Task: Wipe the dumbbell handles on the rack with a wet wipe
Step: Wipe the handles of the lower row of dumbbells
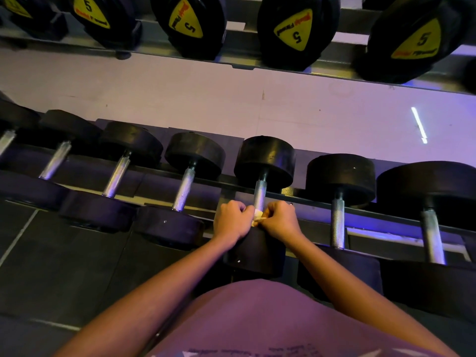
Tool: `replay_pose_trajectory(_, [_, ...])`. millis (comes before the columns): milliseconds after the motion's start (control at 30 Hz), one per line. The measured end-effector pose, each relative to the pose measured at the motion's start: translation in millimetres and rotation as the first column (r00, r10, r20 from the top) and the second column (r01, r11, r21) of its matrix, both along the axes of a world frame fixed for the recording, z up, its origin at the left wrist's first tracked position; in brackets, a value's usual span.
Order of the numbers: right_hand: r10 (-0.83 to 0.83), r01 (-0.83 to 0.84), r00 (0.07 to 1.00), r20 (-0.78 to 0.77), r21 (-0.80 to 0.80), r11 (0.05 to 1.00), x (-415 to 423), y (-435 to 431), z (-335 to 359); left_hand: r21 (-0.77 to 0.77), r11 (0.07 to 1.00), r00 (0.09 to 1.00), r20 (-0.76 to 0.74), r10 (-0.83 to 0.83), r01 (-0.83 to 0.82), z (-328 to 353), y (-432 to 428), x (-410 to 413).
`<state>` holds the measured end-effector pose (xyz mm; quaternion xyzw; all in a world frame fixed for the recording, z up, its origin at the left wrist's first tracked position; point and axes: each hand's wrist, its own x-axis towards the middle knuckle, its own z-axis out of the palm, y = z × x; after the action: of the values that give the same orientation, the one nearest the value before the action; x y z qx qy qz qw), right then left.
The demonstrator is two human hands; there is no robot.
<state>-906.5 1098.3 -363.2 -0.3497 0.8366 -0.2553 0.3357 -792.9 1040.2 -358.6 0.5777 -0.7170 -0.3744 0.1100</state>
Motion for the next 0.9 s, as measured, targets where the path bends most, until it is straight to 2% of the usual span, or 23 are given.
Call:
replay_pose_trajectory(167, [-0.046, 0.046, 0.999, 0.02, 0.014, 0.999, 0, -4, 5, 0.005, 1.0, 1.0, -0.009, -0.005, 0.005, -1, 1, 1])
replay_pose_trajectory(267, [-0.034, 0.034, 0.999, 0.002, -0.049, 0.998, -1, -8, 14, -0.01, 1.0, 1.0, -0.01, 0.0, 0.0, -2, 1, 2])
replay_pose_trajectory(367, [-0.131, 0.125, 0.991, -0.036, -0.135, 0.983, -12, -24, 17, -0.009, 1.0, 1.0, -0.02, -0.001, 0.001, -2, 0, 2])
replay_pose_trajectory(433, [-0.15, 0.143, 0.988, -0.045, -0.132, 0.981, -19, -36, 17, -0.009, 1.0, 1.0, -0.019, -0.002, 0.002, -1, 0, 2])
replay_pose_trajectory(567, [-0.064, 0.063, 0.998, -0.02, -0.052, 0.997, -25, -45, 16, -0.002, 1.0, 1.0, -0.019, 0.008, -0.008, 0, 1, 2])
replay_pose_trajectory(767, [0.138, -0.138, 0.99, 0.009, 0.087, 0.987, -10, -10, 15, 0.009, 1.0, 0.999, -0.014, 0.029, -0.029, -2, 1, 2])
replay_pose_trajectory(833, [0.151, -0.152, 0.988, 0.023, 0.075, 0.986, -7, -5, 13, 0.014, 0.999, 0.999, -0.021, 0.031, -0.031, -2, 1, 1])
replay_pose_trajectory(900, [0.094, -0.096, 0.995, 0.03, 0.052, 0.994, -9, -10, 16, 0.009, 1.0, 0.999, -0.026, 0.027, -0.026, -3, 0, 1])
